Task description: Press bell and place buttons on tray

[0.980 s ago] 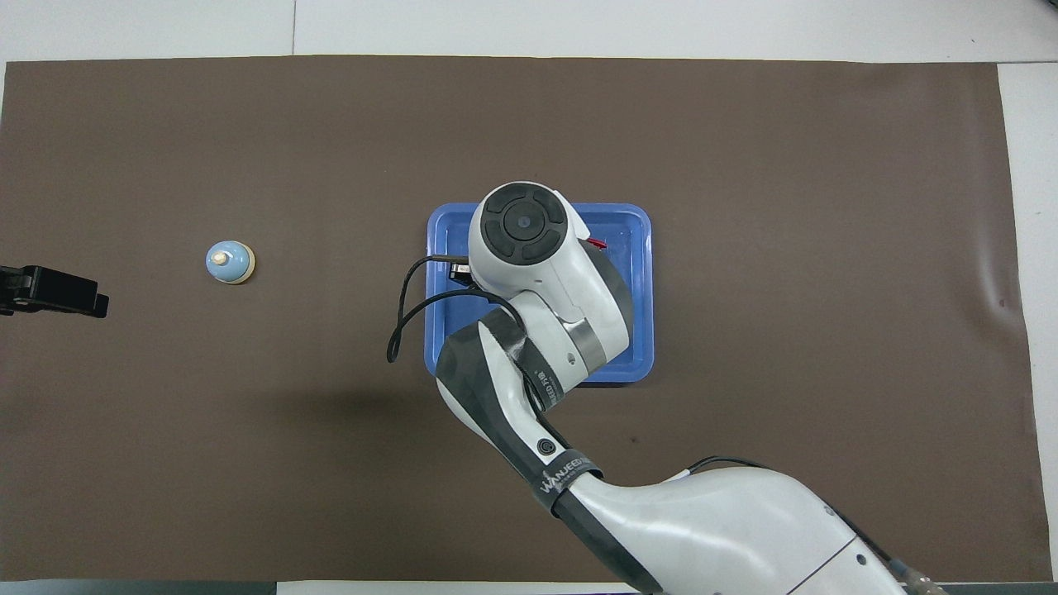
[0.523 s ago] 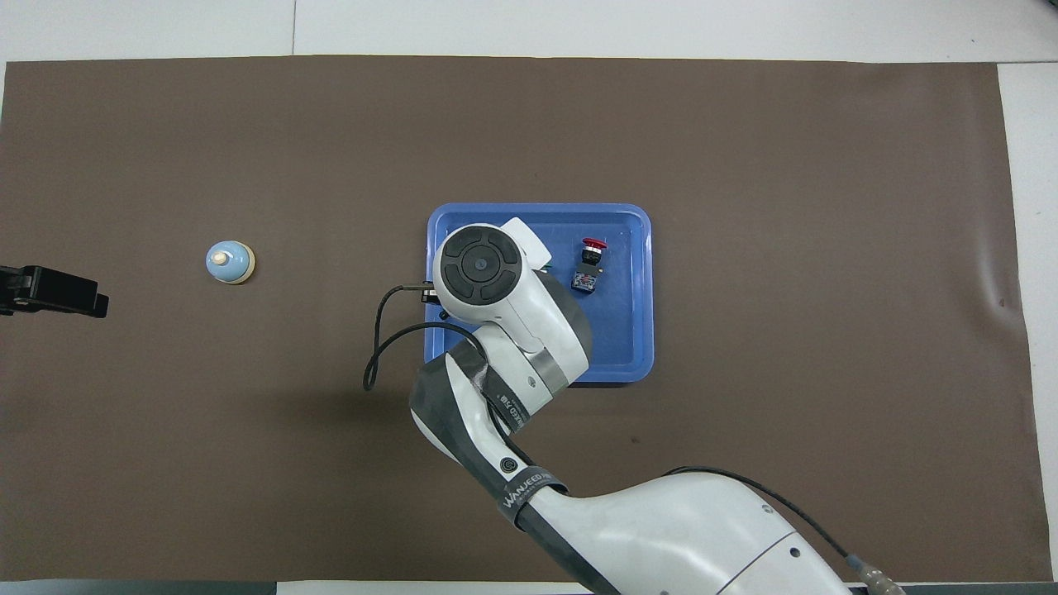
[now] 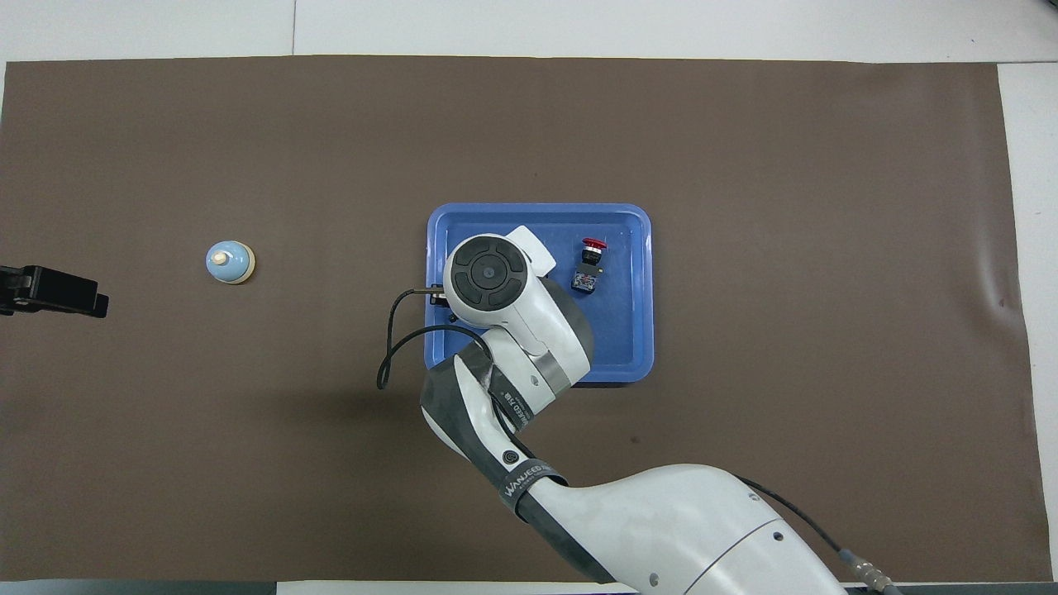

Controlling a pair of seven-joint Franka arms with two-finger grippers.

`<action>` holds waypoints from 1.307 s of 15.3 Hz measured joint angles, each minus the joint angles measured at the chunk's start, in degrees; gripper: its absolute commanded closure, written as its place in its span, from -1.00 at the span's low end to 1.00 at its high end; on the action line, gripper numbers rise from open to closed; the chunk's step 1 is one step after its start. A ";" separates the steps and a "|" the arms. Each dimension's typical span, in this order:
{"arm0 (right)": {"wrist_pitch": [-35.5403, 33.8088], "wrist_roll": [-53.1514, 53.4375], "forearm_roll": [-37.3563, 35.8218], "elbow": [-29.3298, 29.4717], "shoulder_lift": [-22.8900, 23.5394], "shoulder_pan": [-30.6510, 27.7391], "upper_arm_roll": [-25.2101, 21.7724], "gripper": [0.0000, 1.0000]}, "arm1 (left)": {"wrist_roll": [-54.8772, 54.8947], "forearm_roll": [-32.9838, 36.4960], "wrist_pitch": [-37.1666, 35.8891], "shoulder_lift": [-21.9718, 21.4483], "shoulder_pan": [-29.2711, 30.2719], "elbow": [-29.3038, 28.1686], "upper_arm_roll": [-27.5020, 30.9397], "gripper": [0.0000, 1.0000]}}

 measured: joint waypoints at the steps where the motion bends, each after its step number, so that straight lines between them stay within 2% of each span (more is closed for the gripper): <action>1: -0.35 0.40 0.00 0.18 -0.07 0.00 0.01 -1.00 | 0.00 0.00 0.00 0.00 0.00 0.00 0.00 -1.00; 4: -4.34 0.85 0.00 2.34 -0.36 -0.14 -0.15 -1.00 | 0.00 0.00 0.00 0.00 0.00 0.00 0.00 -1.00; 7: -11.12 1.02 0.00 6.42 -2.14 -1.62 -0.83 -1.00 | 0.00 0.00 0.00 0.00 0.00 0.00 0.00 -1.00; 13: -23.50 -0.87 -0.01 9.07 -11.25 -12.18 -1.06 -1.00 | 0.00 0.00 0.00 0.00 0.00 0.00 0.00 -1.00; 16: -28.62 -10.06 -0.06 9.08 -15.63 -19.15 -1.18 -1.00 | 0.00 0.00 0.00 0.00 0.00 0.00 0.00 -1.00; 20: -33.39 -25.83 -0.12 9.05 -18.25 -27.57 -1.41 -1.00 | 0.00 0.00 0.00 0.00 0.00 0.00 0.00 -1.00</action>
